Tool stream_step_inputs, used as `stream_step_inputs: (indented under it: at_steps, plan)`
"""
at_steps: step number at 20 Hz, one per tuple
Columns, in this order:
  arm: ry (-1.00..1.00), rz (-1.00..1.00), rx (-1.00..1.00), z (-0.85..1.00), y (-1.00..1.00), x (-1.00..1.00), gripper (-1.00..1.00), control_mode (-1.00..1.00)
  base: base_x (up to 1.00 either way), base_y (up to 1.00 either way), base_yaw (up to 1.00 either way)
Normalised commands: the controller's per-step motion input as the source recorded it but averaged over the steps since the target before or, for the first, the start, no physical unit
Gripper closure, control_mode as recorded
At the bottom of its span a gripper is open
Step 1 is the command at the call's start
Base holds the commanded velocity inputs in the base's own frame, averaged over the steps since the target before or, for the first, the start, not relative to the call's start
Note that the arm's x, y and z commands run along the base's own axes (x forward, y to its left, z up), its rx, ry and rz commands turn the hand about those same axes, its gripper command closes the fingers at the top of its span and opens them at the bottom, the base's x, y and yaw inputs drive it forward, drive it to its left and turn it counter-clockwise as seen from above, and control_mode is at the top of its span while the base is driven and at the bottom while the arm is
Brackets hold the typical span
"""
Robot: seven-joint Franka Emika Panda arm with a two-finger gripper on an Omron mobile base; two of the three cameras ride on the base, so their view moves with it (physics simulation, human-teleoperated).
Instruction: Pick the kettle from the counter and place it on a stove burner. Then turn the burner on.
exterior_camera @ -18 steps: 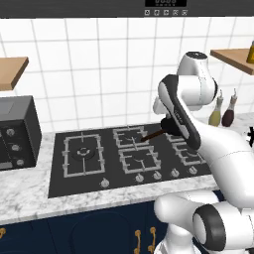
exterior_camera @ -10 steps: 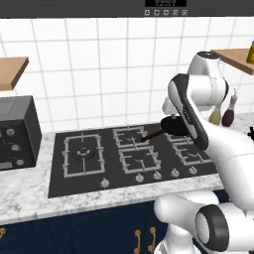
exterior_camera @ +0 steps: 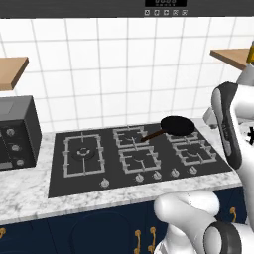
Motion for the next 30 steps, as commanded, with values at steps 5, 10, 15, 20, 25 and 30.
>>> stream_step_inputs:
  at_steps: [5, 10, 15, 20, 25, 30]
  plan:
    - [0.01, -0.22, 0.0, -0.09, -1.0, -0.48, -1.0, -1.0, 0.0, 0.0, 0.0]
    - [0.03, -0.33, 0.02, -0.09, -1.0, -0.13, -1.0, -1.0, 0.0, 0.0, 0.0]
    - [0.02, -0.35, 0.0, 0.0, -1.0, 0.06, -1.0, -1.0, 0.0, 0.0, 0.0]
    - [0.02, -0.03, 0.04, -0.3, -0.93, 0.67, -1.0, -1.0, 0.0, 0.0, 0.0]
    - [0.0, 0.02, 0.0, -0.45, -0.51, 0.75, -1.0, -1.0, 0.0, 0.0, 0.0]
    - [0.01, 0.01, 0.0, -0.47, 0.0, 0.92, -1.0, -1.0, 0.0, 0.0, 0.0]
